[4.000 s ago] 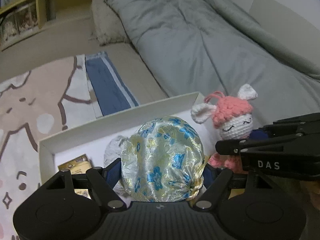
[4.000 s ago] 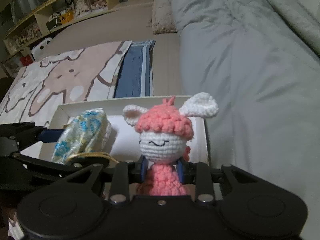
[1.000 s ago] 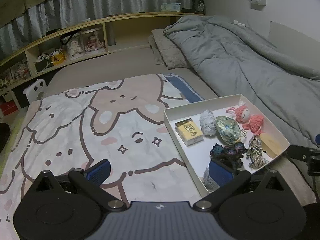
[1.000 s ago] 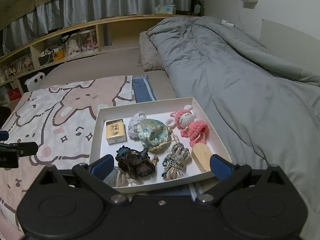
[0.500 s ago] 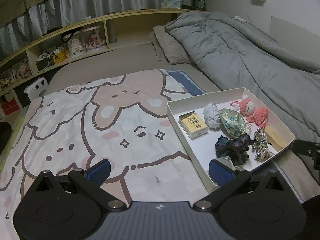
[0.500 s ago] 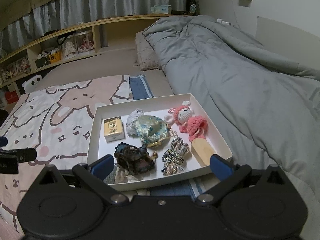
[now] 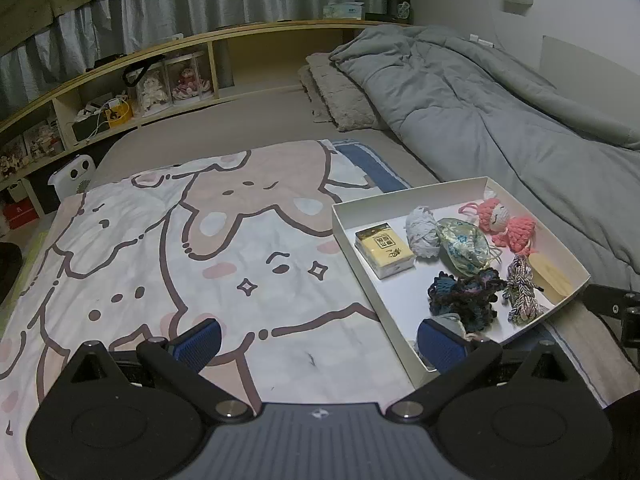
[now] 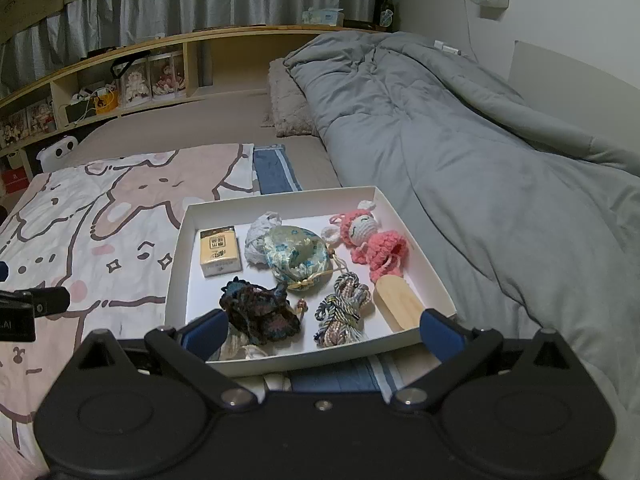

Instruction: Organize objects

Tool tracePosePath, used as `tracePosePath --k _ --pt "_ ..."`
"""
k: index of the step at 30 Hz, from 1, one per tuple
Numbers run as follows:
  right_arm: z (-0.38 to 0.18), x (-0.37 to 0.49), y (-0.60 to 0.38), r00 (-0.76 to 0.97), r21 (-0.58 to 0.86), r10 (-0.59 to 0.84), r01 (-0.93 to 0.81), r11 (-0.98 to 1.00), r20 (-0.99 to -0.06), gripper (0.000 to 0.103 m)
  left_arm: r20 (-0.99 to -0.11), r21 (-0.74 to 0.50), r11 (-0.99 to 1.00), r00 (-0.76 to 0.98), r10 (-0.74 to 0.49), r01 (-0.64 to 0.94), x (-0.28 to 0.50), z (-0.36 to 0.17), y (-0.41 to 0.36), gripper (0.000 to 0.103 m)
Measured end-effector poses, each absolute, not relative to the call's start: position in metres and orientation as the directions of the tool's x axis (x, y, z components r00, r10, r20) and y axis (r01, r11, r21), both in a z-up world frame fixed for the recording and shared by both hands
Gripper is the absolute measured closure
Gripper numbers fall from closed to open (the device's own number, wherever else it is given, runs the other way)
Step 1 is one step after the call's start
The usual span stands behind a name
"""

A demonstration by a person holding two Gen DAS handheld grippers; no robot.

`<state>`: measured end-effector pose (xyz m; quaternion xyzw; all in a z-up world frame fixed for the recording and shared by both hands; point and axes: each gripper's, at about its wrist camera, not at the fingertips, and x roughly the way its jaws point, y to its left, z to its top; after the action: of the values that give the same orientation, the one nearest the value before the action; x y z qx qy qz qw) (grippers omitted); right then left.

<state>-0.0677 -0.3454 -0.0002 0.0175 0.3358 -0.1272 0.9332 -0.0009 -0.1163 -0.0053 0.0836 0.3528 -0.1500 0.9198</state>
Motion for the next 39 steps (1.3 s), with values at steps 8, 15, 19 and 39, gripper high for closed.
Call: tracePosePath --k 8,15,19,39 --pt "-0.0008 -0.0682 -0.3456 0.742 -0.052 -0.226 0.250 0.967 -0.632 0.000 -0.676 0.039 0.942 0.703 -0.221 0.334 -0.0004 -0.0050 -0.1146 0.000" --pt "-0.0019 -0.0689 -0.3460 0.740 -0.048 -0.225 0.253 0.966 -0.634 0.000 -0.677 0.033 0.941 0.700 -0.228 0.338 0.0002 -0.0055 -0.1138 0.000" --pt "-0.0019 -0.0688 -0.3459 0.739 -0.050 -0.226 0.253 0.966 -0.635 0.000 -0.678 0.030 0.941 0.699 -0.228 0.336 0.0005 -0.0055 -0.1134 0.000" --pt "-0.0018 -0.0685 -0.3457 0.738 -0.049 -0.226 0.253 0.966 -0.636 0.000 -0.686 0.030 0.945 0.694 -0.219 0.327 0.0013 -0.0067 -0.1132 0.000"
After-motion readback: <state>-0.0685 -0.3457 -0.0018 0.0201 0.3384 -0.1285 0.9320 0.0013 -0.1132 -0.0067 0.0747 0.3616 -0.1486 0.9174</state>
